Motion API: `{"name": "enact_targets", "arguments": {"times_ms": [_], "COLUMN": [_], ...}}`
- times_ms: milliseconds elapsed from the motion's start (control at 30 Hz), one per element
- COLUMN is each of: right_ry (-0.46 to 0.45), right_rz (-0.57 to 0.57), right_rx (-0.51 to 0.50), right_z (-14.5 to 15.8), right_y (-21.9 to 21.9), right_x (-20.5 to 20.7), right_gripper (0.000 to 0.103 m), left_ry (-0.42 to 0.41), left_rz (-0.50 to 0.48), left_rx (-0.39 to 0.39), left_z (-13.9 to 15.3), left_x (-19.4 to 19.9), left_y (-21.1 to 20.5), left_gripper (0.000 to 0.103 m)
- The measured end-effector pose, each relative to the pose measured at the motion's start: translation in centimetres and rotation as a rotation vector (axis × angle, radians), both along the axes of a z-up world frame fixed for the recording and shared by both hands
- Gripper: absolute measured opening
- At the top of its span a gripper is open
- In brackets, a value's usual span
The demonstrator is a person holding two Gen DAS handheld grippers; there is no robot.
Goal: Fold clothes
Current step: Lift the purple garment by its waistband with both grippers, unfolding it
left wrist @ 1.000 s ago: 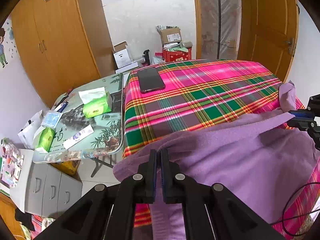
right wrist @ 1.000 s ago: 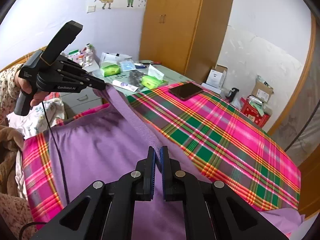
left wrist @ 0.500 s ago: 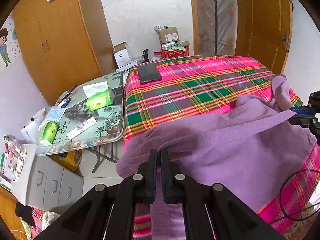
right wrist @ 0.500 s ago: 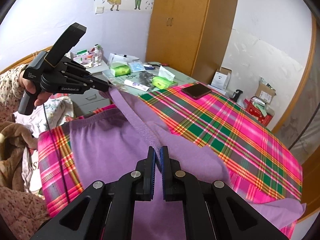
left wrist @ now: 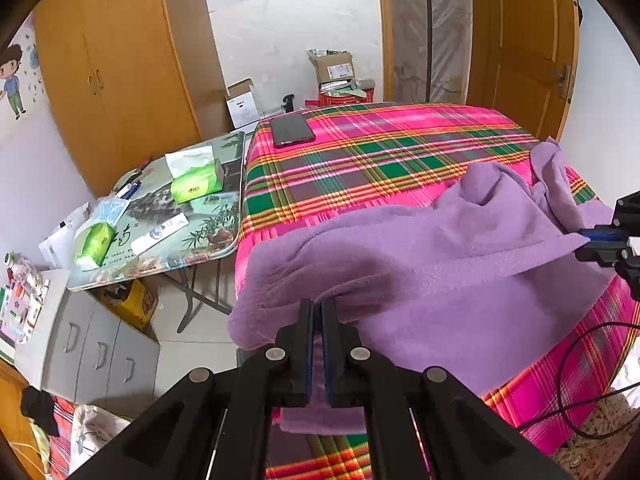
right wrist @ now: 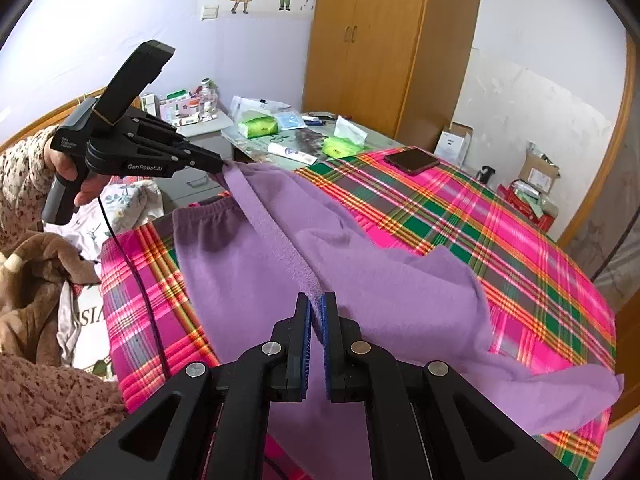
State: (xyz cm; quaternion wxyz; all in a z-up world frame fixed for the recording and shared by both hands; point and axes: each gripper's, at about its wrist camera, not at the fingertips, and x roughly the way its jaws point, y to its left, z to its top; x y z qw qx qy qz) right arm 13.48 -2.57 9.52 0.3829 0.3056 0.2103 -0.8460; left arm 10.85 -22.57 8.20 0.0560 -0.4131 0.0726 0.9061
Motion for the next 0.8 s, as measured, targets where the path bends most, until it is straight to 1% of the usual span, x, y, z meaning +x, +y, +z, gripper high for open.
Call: {"name": "enact_targets", "arguments": {"times_ms": [200, 467, 667, 800], "right_ry": [-0.021, -0.079, -0.109, -0.126], "right_rz": [0.001, 0.006, 0.002, 0.002], "right_rx": [0.003, 0.029, 0.05, 0.064], "right_z": [-1.1, -4.1, -5.9, -6.7], "right_y": [0.4, 0.0, -0.1, -0.1], "right_x": [1.1, 1.8, 2.2, 2.3], "right_gripper": [0.006, 0.006, 0.006, 0.006], "left_ry": [-0.009, -0.042, -0.053, -0.07], "left_rz": [0.001, 0.018, 0.015, 0.019], "left_rx": [0.008, 0.033, 0.02, 0.042], "left_z": [-1.5, -3.6, -4.6, -5.2], "left_x": [1.6, 2.6, 2.8, 3.2], "left_y": [0.1, 0.0, 0.3, 0.0], "left_gripper": [0.004, 0.004, 0.004, 0.004]}}
